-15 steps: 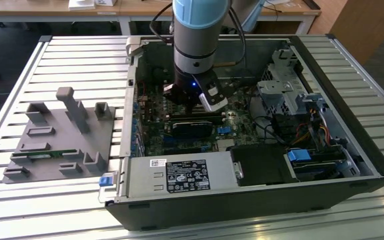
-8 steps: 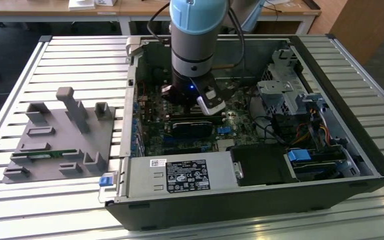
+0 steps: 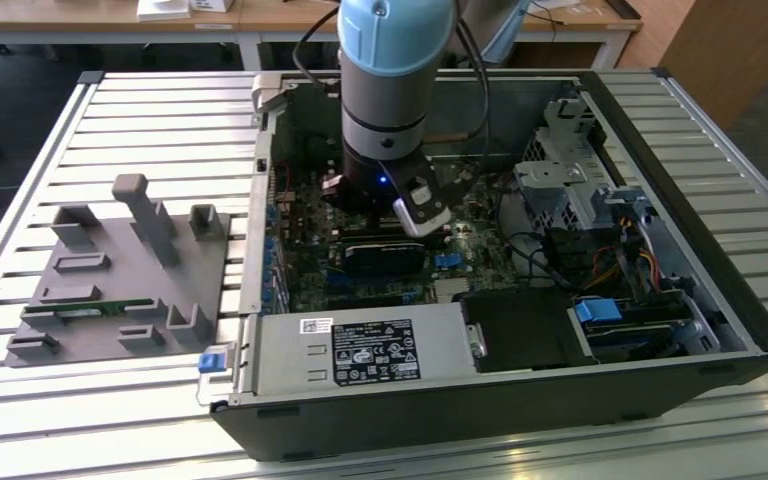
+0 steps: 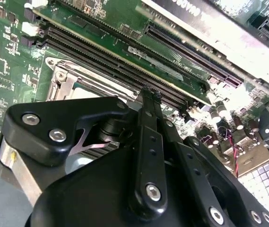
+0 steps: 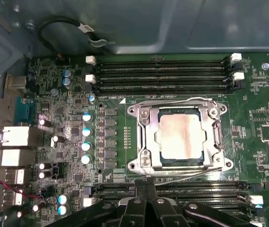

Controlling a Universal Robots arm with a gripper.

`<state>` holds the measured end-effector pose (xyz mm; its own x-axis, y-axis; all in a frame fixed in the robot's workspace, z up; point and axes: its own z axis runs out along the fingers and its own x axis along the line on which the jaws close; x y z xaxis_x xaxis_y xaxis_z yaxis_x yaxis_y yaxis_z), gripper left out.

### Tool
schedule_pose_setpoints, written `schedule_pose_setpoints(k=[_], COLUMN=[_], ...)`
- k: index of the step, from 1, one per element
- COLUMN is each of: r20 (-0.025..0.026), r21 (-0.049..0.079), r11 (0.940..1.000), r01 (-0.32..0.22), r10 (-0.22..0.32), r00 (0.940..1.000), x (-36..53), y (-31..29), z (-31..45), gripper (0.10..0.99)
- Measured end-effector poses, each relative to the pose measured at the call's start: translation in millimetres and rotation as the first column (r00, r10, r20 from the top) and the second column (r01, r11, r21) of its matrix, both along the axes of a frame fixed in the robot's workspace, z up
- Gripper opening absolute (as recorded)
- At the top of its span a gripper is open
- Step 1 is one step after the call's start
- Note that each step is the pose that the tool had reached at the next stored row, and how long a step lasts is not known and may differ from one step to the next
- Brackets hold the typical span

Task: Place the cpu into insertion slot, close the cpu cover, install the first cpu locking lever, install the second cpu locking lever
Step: 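Install the second cpu locking lever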

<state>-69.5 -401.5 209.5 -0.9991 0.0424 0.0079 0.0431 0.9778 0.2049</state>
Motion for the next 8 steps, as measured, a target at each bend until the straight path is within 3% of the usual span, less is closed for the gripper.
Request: schedule_pose_setpoints(k=[6, 8], r20=[0.0007, 0.0016], r21=[0.021, 0.035], r11=[0.9998, 0.9994], r01=[0.0, 0.0], r10=[0.0, 0.0], r00=[1.0, 1.0], x=[-2.6, -4.7], y=[-0.7, -0.9], z=[-5.0, -6.0], gripper=[0.106, 0.106])
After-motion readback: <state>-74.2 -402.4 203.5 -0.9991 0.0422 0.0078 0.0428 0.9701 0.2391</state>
